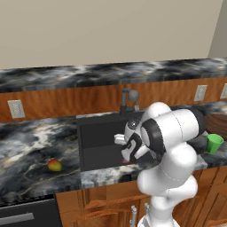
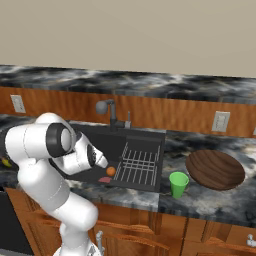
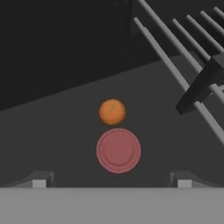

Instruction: Remove the mango and tangerine from the sink. Then move the bowl and cup from the counter to the sink for washing.

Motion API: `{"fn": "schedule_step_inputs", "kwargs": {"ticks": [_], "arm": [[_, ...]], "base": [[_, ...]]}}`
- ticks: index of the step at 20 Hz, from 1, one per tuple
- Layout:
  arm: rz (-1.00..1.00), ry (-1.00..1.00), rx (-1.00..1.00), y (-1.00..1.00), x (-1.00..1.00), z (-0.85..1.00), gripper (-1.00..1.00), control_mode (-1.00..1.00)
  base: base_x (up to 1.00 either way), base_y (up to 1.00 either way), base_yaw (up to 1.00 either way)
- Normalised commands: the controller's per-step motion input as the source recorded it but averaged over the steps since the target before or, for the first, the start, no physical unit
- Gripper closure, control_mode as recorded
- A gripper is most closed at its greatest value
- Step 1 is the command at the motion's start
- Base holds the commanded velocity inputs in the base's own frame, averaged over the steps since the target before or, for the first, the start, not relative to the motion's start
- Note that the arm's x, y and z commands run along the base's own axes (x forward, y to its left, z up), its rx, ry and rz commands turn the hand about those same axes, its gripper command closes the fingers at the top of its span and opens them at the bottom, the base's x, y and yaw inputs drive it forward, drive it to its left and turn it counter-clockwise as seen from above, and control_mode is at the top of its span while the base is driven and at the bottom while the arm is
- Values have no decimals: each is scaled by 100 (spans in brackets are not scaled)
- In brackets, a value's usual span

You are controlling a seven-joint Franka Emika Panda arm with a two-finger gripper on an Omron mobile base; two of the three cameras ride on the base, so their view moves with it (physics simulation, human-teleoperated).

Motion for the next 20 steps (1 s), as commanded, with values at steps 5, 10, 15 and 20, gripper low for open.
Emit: {"fn": "schedule_step_inputs", "kwargs": {"ticks": [5,10,15,20], "arm": [[-4,0,0,-5,14,-13,-100,-100],[-5,0,0,-2,10,-21,-100,-100],[-5,0,0,0,18,-14,-100,-100],[-5,0,0,0,15,-15,-100,-100]], "base": [[0,0,0],[0,0,0],[0,0,0],[0,0,0]]}}
